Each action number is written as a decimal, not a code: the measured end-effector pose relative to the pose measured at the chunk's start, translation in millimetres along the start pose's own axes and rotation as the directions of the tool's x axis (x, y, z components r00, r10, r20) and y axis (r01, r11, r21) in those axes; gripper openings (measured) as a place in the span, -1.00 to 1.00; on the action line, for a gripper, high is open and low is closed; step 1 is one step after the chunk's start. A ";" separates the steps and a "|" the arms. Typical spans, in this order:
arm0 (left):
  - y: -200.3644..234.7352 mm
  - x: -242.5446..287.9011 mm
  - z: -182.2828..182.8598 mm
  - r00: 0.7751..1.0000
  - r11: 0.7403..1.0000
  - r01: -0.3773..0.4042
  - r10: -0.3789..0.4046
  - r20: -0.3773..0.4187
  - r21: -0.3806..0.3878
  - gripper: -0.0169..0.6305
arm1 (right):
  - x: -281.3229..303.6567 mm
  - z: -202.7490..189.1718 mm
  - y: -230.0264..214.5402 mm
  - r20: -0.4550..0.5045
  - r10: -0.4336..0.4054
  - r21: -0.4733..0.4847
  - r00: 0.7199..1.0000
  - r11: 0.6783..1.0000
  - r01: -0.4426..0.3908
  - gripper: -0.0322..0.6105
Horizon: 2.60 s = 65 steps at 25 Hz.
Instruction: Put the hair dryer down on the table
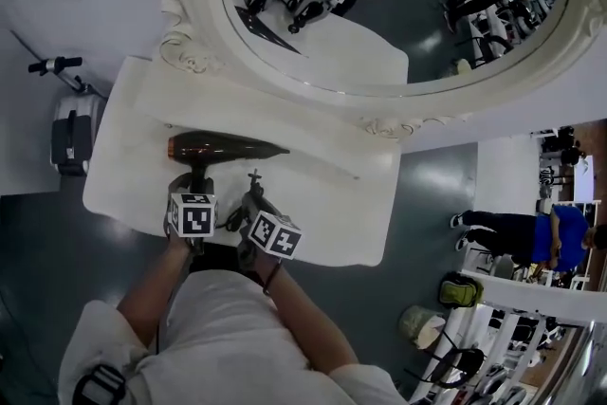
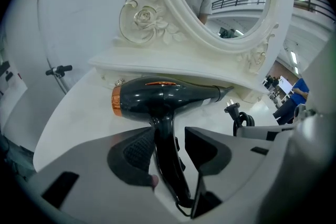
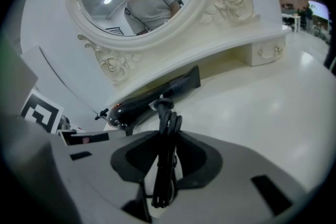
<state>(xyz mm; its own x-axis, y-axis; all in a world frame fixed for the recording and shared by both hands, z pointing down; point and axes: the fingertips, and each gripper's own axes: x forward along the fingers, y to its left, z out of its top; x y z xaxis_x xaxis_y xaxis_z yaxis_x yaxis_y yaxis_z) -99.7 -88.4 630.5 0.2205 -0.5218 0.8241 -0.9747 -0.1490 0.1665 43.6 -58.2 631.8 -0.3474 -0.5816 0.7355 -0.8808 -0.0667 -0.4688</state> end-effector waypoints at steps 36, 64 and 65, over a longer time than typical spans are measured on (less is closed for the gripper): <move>-38.3 -70.5 -32.1 0.996 0.995 0.029 -0.020 0.082 -0.100 -0.90 | 22.3 2.0 -18.2 -0.039 0.000 -0.184 0.999 0.983 -0.007 -0.15; -238.3 -170.7 -33.7 0.873 1.000 -0.012 0.017 0.488 -0.013 -0.90 | -245.3 34.8 -52.3 0.355 0.334 -0.607 0.873 0.793 -0.056 -0.81; -245.6 -177.9 -34.4 0.861 1.000 -0.009 0.013 0.509 -0.012 -0.90 | -256.1 33.9 -52.6 0.365 0.350 -0.620 0.863 0.783 -0.055 -0.82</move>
<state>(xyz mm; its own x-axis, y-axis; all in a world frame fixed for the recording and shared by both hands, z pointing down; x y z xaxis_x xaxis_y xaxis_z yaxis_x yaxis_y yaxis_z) 99.3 69.9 461.6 0.1950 -0.8787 0.4357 -0.9770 -0.1348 0.1655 189.9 66.8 451.5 -0.4906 -0.8208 0.2925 -0.8696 0.4826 -0.1041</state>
